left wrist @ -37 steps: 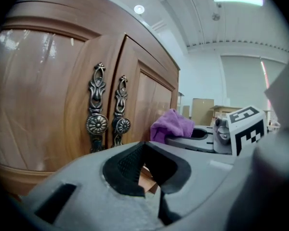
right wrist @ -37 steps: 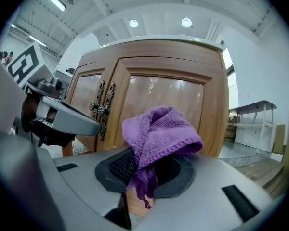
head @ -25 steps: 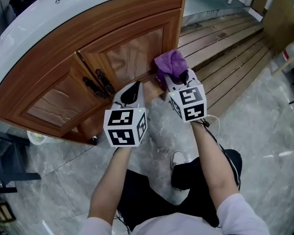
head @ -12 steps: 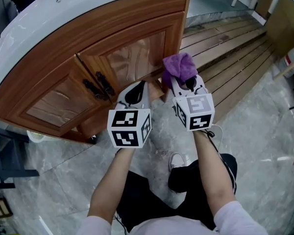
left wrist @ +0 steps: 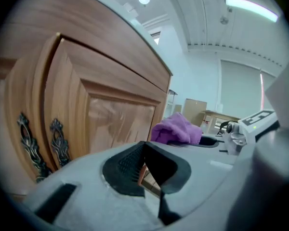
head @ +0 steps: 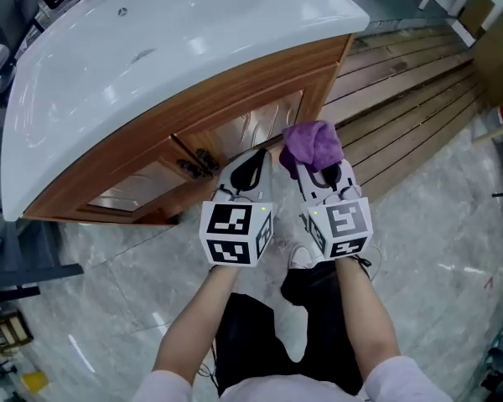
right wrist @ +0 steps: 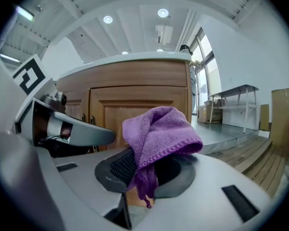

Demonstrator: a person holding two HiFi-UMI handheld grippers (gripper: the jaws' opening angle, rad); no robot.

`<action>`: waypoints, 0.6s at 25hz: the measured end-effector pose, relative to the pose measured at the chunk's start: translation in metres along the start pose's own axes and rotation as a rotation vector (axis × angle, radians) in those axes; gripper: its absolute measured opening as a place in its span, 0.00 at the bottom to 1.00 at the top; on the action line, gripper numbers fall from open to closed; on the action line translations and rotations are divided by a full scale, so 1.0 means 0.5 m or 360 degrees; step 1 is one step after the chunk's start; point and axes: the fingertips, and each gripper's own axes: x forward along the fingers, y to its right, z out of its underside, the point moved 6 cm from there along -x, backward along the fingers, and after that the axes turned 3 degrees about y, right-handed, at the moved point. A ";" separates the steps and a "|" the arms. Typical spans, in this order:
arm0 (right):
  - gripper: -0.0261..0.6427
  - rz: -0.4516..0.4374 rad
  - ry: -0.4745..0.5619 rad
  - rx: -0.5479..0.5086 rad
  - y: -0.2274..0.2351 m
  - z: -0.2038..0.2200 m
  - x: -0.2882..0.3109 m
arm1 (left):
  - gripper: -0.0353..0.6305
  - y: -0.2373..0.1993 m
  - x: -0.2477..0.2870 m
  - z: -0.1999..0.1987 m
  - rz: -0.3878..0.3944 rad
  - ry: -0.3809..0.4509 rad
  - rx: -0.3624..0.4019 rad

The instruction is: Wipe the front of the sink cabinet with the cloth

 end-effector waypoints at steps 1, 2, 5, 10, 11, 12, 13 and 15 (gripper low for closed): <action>0.15 -0.0013 -0.0004 0.0012 -0.008 -0.022 -0.009 | 0.06 0.005 -0.010 -0.018 -0.0005 -0.0014 -0.0005; 0.15 -0.0023 -0.0008 0.0022 -0.016 -0.044 -0.017 | 0.06 0.010 -0.022 -0.037 -0.0008 -0.0026 -0.0009; 0.15 -0.0063 -0.0031 0.0065 -0.048 -0.120 -0.040 | 0.06 0.023 -0.068 -0.106 -0.0021 -0.0033 -0.0016; 0.15 -0.0173 -0.0063 0.0075 -0.110 -0.265 -0.091 | 0.06 0.045 -0.178 -0.237 -0.0129 -0.0010 -0.0067; 0.15 -0.0190 -0.0063 0.0073 -0.122 -0.294 -0.108 | 0.06 0.054 -0.203 -0.260 -0.0144 -0.0010 -0.0071; 0.15 -0.0206 -0.0061 0.0071 -0.135 -0.323 -0.126 | 0.06 0.063 -0.230 -0.282 -0.0156 -0.0011 -0.0076; 0.15 -0.0223 -0.0058 0.0068 -0.149 -0.350 -0.144 | 0.06 0.073 -0.258 -0.303 -0.0170 -0.0009 -0.0080; 0.15 -0.0269 -0.0043 0.0058 -0.180 -0.402 -0.175 | 0.06 0.086 -0.315 -0.344 -0.0216 0.0006 -0.0079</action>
